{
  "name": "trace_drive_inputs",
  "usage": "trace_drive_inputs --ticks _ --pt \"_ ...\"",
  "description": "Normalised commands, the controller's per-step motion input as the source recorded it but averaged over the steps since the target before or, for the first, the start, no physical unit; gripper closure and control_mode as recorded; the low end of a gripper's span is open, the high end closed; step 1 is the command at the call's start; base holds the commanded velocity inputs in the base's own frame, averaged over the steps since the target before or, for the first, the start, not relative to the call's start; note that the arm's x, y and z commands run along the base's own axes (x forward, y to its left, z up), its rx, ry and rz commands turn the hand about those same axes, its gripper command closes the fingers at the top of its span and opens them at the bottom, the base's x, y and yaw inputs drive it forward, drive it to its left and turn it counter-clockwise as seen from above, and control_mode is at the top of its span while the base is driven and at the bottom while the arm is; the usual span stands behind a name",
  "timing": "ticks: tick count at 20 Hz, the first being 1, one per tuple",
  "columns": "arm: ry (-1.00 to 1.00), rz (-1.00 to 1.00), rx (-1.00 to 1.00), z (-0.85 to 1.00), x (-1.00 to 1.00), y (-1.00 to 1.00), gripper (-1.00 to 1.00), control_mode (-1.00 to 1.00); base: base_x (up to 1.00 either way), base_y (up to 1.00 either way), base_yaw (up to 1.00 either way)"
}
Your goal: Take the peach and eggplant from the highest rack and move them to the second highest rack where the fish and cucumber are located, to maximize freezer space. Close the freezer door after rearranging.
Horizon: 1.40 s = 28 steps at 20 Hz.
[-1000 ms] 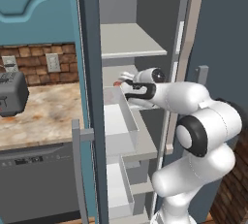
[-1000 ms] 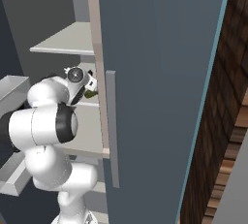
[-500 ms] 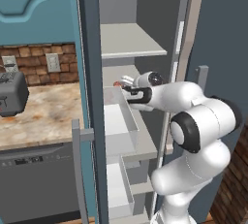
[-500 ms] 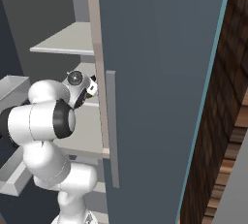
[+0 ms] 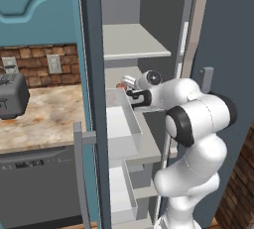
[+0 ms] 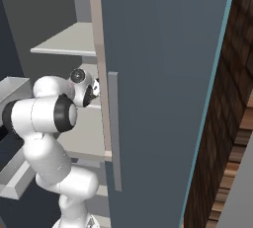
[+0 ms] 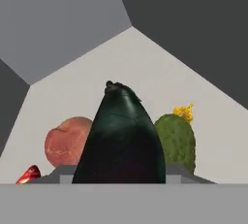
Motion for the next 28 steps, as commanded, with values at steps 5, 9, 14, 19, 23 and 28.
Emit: trace_drive_inputs --ticks 5,9,14,19,23,28 --pt "0.1 -0.03 0.0 -0.02 0.28 0.02 -1.0 -1.0 0.0 0.0 0.0" --pt "0.03 0.0 0.0 0.0 0.01 0.0 -1.0 -1.0 0.0 0.0 0.0" --pt "0.0 0.0 0.0 0.04 -0.08 -0.12 -1.0 -1.0 0.0 0.0 0.0" --pt "-0.09 0.0 0.0 0.26 -0.66 -0.49 -1.0 -1.0 0.0 0.0 0.0" --pt "-0.14 0.0 0.01 0.33 -0.95 -0.49 -1.0 -1.0 0.0 0.0 0.0" --pt "-0.03 0.05 0.11 0.9 -1.0 -0.14 -1.0 -1.0 0.0 0.0 0.0"
